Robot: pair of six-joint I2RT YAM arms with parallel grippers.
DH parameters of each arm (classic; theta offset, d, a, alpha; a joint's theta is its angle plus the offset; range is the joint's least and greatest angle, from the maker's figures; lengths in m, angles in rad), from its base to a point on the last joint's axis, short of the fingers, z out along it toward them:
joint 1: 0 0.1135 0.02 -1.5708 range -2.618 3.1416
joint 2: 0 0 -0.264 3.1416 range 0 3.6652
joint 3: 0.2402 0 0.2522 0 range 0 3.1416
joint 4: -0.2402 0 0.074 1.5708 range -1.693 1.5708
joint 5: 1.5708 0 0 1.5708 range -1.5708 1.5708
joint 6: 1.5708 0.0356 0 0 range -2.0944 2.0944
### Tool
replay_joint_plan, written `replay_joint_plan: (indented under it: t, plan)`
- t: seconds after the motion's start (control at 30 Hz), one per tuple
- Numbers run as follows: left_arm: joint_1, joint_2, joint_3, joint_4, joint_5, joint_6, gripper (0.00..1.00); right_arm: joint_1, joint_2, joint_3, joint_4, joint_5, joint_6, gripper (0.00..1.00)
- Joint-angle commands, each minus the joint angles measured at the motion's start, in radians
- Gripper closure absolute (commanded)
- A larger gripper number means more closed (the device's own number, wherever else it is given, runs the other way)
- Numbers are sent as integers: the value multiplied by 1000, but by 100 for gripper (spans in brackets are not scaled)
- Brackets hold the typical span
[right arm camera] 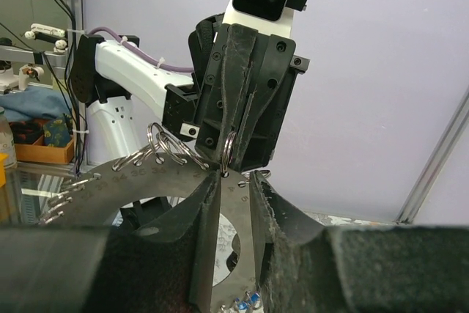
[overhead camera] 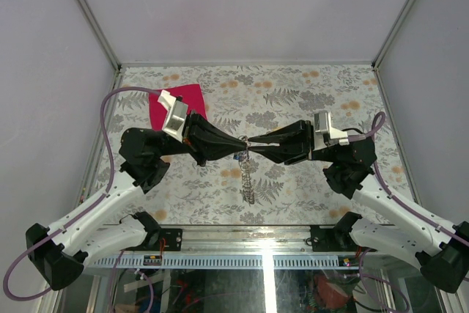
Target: Put the keys on the keyring
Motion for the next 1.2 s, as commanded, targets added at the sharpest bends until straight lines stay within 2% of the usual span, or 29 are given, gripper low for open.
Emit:
replay_joint_plan:
  t: [0.0,0.4,0.5,0.7,0.73,0.8,0.9,0.97,1.17]
  plan:
    - [-2,-9,4,60,-21,6,100,19,10,26,80,-7,8,73]
    - [-2,-3,7,53,-17,8,100,31,29,33,87,-12,13,77]
    - [-2,-1,8,50,-17,9,100,33,34,34,89,-14,16,82]
    - [-2,-4,10,44,-16,13,100,33,38,42,58,-23,17,100]
    - [-2,-6,11,41,-16,15,100,33,35,45,44,-23,16,100]
    - [-2,-7,11,32,-17,21,97,33,26,59,-2,-21,3,100]
    - [-2,-16,10,10,-21,37,86,33,4,89,-113,-11,-39,100]
    - [-2,-27,14,-24,-26,66,80,33,-9,131,-251,-11,-89,100]
    - [-2,-73,32,-180,-51,172,76,33,-31,249,-594,9,-220,100]
